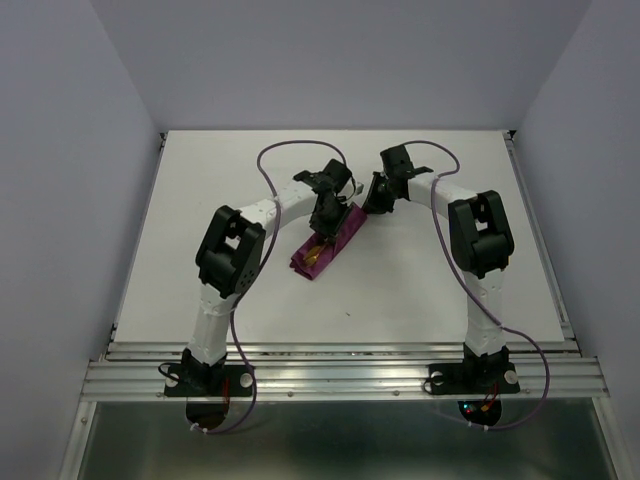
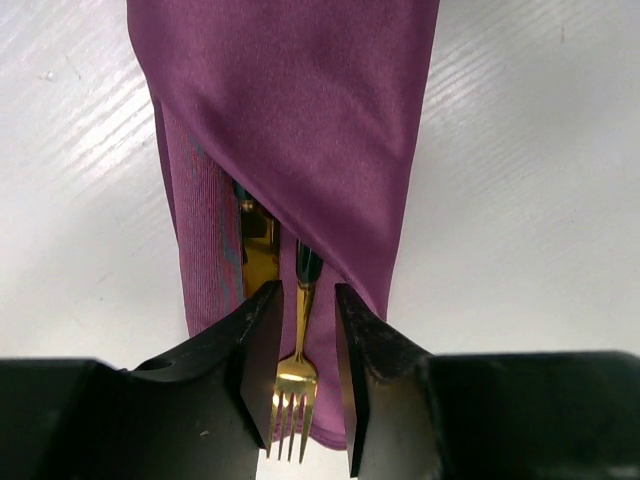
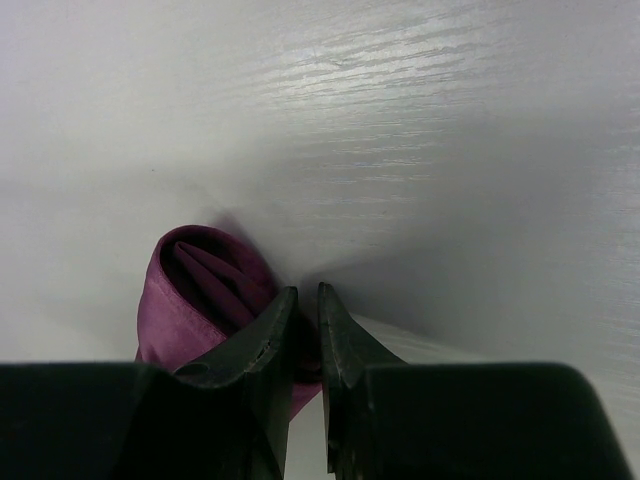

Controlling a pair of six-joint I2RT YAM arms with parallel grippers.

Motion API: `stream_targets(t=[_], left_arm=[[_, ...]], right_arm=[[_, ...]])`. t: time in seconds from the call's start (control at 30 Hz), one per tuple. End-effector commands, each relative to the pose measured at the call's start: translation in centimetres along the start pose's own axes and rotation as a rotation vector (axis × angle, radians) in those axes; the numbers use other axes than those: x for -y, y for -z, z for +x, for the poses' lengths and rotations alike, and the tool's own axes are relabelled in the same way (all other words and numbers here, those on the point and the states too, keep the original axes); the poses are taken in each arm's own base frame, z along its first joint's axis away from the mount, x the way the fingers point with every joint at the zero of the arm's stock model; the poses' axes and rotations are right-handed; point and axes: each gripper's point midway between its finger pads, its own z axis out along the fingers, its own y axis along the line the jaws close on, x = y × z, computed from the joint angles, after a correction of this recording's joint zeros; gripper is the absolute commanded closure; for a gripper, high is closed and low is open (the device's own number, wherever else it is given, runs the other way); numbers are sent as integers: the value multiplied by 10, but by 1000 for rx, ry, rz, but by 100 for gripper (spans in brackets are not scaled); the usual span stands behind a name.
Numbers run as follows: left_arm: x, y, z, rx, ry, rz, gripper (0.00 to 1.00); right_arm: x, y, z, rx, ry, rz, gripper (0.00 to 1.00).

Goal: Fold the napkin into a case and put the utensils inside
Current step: Insert the fork into the folded napkin.

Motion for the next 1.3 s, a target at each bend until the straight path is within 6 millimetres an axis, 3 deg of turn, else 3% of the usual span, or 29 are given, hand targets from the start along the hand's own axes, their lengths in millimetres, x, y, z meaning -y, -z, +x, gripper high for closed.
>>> stream_targets(t=[0.0,0.73,1.0,1.27], left_arm=[[4,31,-5,65,-14,-5,63],[0,12,31,-6,-10,-12,68],[3,14,23,10,-15,5,86],[7,12,7,23,-46,16,89]], right_arm=[[7,4,18,-45,8,40,80],[6,3,24,-56,12,46,80],[4,5,21,-47,14,43,80],[5,4,22,-50,13,47,80]])
